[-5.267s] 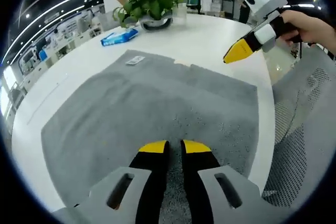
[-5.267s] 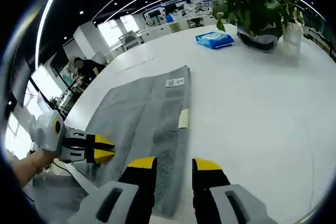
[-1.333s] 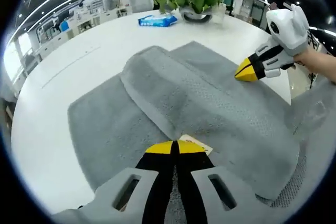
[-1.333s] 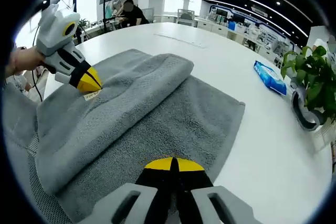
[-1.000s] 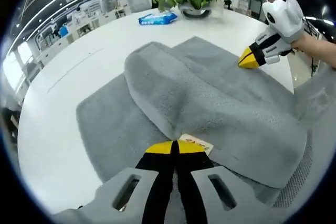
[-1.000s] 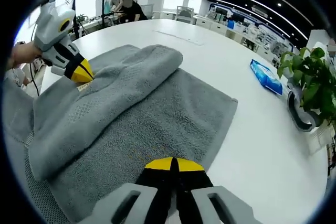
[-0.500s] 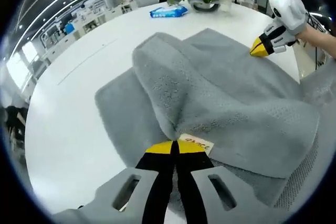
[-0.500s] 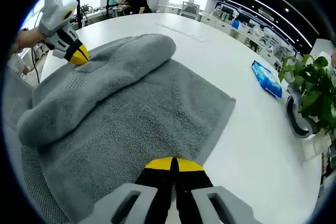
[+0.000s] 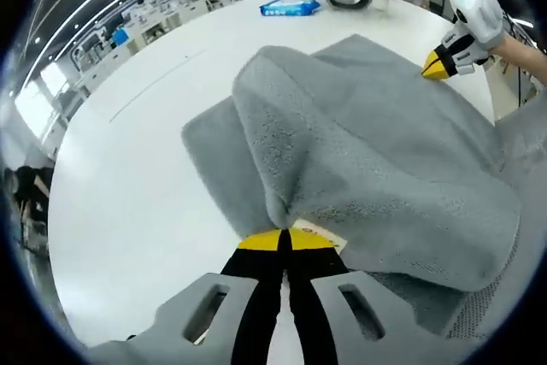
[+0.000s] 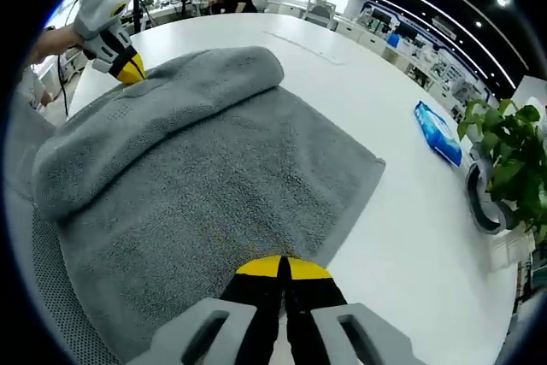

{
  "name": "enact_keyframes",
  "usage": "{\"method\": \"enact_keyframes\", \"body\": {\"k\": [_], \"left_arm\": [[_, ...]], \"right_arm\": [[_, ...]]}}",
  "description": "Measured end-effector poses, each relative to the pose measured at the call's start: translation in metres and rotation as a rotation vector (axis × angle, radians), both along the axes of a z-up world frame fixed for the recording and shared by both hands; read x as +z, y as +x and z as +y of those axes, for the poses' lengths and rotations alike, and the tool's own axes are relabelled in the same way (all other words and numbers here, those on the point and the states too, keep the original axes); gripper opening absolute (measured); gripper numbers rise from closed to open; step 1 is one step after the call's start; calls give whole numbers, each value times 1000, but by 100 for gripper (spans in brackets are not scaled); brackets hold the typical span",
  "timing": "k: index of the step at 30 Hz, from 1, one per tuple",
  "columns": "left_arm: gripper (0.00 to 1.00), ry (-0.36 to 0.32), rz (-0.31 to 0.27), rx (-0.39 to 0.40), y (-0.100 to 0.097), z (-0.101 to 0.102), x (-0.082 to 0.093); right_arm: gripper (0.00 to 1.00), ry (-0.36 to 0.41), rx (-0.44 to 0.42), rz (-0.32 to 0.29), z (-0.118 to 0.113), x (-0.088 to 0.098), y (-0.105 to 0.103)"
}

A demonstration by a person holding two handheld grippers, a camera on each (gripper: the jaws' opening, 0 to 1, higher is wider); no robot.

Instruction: Open the folded towel by lifting each exposed corner and separating the folded layers until the towel lies flat within the target outline without major curled edges

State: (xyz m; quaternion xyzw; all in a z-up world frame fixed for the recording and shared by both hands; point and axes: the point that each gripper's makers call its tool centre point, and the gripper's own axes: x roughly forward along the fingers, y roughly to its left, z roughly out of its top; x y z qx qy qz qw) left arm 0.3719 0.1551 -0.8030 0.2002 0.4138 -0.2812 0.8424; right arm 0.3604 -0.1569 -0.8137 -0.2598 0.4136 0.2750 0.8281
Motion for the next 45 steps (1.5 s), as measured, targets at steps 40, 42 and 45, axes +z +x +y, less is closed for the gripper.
{"method": "enact_keyframes", "body": {"k": [40,42,45], "left_arm": [[0,-4,26,45,0,44,-3],[0,0,26,49,0,46,-3],[0,3,27,55,1,50,-4]], "right_arm": [[0,-76,-73,10,-61,0,-7],[0,-81,-78,9,-65,0,-7],[0,-84,-89,12,-72,1,-8]]}}
